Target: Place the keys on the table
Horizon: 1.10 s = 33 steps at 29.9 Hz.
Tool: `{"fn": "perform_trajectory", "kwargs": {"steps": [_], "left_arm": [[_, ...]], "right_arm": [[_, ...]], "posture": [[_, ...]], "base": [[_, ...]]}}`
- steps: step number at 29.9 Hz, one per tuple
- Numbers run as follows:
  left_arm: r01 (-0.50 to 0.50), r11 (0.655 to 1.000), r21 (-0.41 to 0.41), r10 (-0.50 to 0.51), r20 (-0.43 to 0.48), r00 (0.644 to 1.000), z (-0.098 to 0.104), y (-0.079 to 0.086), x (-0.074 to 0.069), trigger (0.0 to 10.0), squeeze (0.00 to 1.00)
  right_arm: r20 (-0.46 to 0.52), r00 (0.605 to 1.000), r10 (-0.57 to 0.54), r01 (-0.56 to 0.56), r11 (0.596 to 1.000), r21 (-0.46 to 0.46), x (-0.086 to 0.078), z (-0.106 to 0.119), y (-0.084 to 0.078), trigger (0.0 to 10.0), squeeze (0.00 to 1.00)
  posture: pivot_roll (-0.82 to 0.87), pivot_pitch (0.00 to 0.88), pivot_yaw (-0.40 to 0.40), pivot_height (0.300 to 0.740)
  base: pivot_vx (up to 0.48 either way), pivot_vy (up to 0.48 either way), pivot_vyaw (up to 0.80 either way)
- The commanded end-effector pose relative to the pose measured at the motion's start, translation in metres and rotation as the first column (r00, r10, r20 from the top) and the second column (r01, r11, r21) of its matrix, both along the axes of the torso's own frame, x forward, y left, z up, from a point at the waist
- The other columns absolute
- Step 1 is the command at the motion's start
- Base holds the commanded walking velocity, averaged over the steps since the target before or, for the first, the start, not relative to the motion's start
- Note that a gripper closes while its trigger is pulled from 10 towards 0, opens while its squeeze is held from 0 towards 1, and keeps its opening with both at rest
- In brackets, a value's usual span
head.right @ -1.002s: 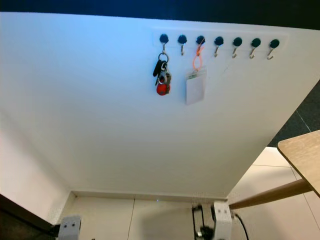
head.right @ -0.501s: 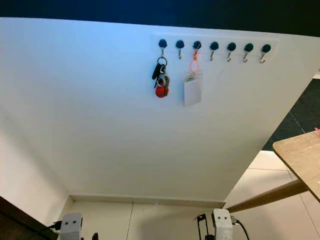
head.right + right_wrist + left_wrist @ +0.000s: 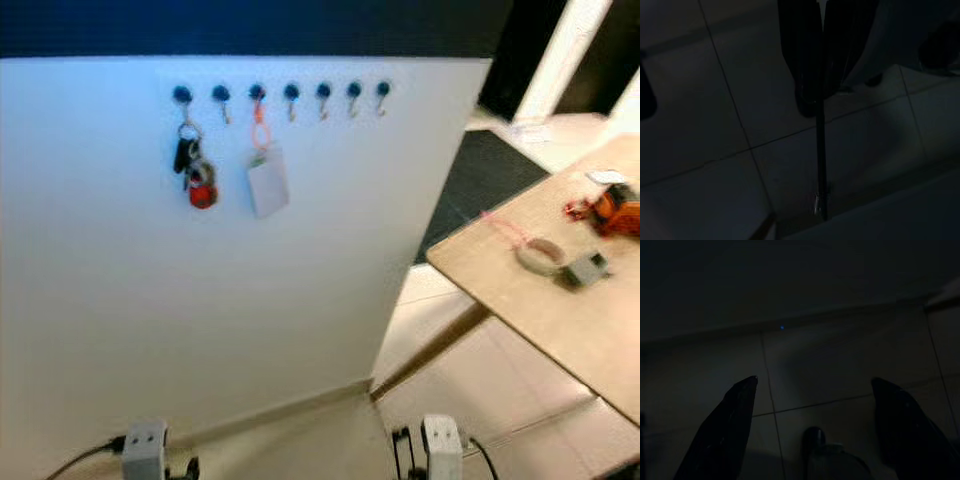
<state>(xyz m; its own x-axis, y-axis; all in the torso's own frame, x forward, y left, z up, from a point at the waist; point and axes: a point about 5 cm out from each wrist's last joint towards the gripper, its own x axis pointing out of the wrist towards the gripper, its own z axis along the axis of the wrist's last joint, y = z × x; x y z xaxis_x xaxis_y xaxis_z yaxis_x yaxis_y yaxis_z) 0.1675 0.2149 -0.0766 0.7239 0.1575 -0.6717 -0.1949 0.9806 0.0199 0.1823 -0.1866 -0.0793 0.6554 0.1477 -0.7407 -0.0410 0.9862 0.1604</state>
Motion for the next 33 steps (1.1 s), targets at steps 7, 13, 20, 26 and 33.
{"fn": "perform_trajectory", "kwargs": {"steps": [7, 13, 20, 26, 33], "left_arm": [[-0.007, 1.0, -0.008, 0.007, -0.011, 1.0, -0.0032, 0.0, -0.0064, 10.0, 0.0], [-0.012, 1.0, -0.014, 0.012, -0.007, 1.0, -0.0035, 0.0003, -0.0075, 10.0, 0.0], [-0.012, 1.0, -0.012, 0.012, 0.003, 1.0, -0.0028, 0.0009, -0.007, 10.0, 0.0], [-0.01, 1.0, -0.012, 0.01, 0.003, 1.0, -0.0028, 0.0009, -0.0067, 10.0, 0.0], [-0.011, 1.0, -0.013, 0.011, 0.005, 1.0, -0.0028, 0.0007, -0.0066, 10.0, 0.0]], "right_arm": [[0.003, 1.0, 0.017, -0.017, 1.0, -0.002, -0.0002, -0.0001, 0.0007, 10.0, 0.0], [0.004, 1.0, 0.026, -0.026, 1.0, -0.003, -0.0001, -0.0001, 0.0017, 10.0, 0.0], [0.006, 0.999, 0.034, -0.034, 0.999, -0.003, 0.0009, 0.0002, 0.003, 10.0, 0.0], [0.01, 0.999, 0.04, -0.04, 0.999, 0.0, 0.0021, 0.0007, 0.0043, 10.0, 0.0], [0.017, 0.999, 0.047, -0.047, 0.999, 0.002, 0.0042, 0.0017, 0.0051, 10.0, 0.0]], "posture": [[0.04, 0.069, -0.04, 0.74], [0.05, 0.072, -0.041, 0.74], [0.05, 0.072, -0.04, 0.74], [0.05, 0.069, -0.041, 0.74], [0.05, 0.068, -0.043, 0.74]], "base": [[0.0, 0.0, -0.34], [0.0, 0.0, 0.0], [0.0, 0.0, -0.69], [0.0, 0.0, -0.8], [0.0, 0.0, -0.8]]}}
